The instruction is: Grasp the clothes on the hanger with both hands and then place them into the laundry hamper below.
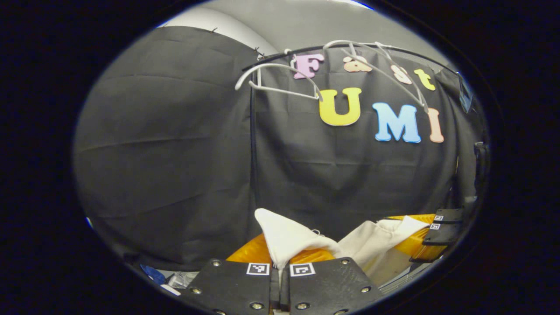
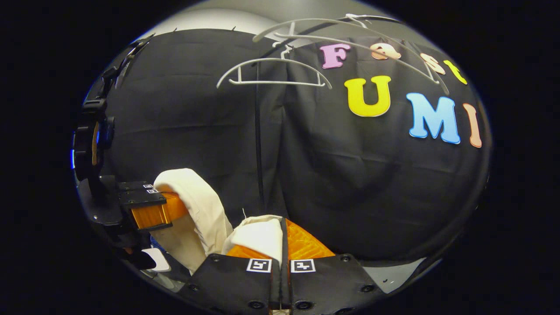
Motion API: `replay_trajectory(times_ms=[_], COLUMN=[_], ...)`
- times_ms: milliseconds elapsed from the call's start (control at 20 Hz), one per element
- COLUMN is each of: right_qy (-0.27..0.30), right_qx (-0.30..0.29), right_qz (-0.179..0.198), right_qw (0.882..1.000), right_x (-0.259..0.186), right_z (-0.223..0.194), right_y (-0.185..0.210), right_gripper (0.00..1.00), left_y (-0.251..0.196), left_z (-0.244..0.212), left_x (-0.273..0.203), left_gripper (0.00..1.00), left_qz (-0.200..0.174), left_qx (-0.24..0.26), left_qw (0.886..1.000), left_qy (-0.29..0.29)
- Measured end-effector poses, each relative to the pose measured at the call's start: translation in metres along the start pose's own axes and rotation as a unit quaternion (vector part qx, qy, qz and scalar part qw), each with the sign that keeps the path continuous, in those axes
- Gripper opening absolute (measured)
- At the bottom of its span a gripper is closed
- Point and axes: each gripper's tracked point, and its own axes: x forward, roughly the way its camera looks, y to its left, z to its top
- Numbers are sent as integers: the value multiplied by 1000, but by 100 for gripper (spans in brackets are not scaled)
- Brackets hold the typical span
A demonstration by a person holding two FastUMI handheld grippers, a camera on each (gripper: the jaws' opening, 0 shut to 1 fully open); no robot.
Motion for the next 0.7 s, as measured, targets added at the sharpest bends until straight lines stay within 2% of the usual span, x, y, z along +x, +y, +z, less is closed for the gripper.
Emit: replay_trajectory(times_ms=[350, 700], right_qy=[90, 179], right_qx=[25, 26], right_qz=[-31, -41], right_qw=[995, 983], right_x=[42, 68], right_z=[-121, -240], right_y=[-21, -20], right_gripper=[2, 4], left_y=[-21, -17], left_z=[-92, -201], left_x=[59, 72], left_gripper=[2, 2], left_qz=[10, 31], left_qx=[0, 10], left_qw=[998, 986], left_qy=[69, 166])
